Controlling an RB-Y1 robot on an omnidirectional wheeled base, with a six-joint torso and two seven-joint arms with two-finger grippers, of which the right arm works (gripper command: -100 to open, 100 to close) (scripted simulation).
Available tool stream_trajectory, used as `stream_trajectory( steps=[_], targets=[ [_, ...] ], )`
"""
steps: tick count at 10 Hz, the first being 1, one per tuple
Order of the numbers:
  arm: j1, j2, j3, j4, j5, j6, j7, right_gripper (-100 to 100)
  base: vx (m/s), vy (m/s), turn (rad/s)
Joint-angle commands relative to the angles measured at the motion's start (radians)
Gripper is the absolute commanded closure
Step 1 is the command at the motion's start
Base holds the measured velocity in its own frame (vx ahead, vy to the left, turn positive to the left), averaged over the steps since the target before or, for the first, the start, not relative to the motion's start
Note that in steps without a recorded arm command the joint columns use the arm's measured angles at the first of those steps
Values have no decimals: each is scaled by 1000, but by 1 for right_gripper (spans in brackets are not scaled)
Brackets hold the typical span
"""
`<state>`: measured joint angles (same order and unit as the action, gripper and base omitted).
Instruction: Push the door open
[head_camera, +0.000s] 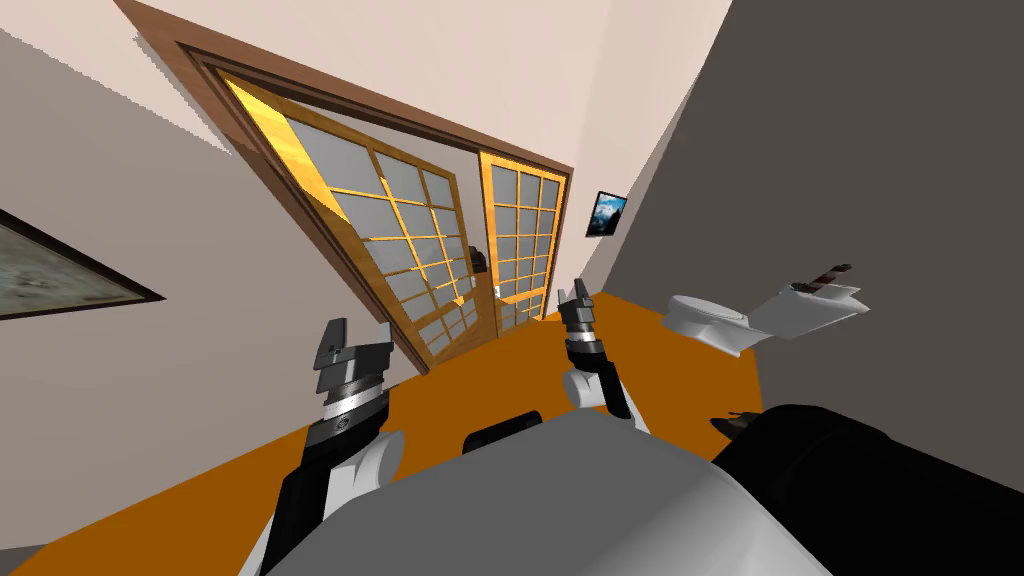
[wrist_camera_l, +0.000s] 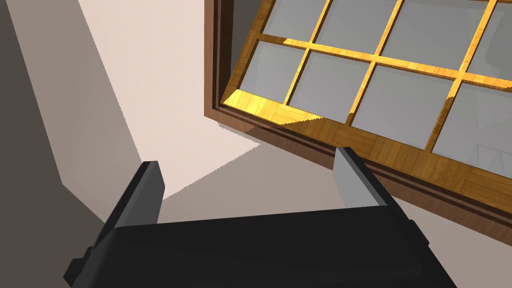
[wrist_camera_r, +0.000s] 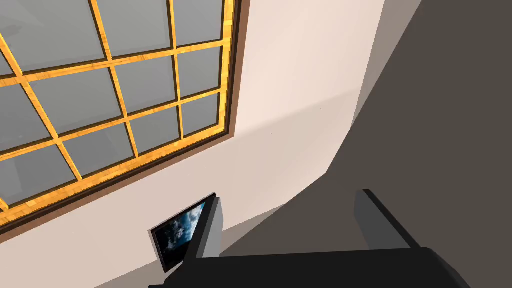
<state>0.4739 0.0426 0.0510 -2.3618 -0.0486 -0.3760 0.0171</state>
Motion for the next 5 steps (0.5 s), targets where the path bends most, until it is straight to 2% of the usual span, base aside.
stream_trajectory(
  steps=[1,4,5],
  targets=[
    [-7,-12,-2,31,-8,-10,-29,-100,41,84,92],
    [-18,-28,-6,80,-20,-25,-74,-100,94,-44,95],
    [-25,-38,-8,114,-28,-36,-105,-100,101,-57,144]
  ],
)
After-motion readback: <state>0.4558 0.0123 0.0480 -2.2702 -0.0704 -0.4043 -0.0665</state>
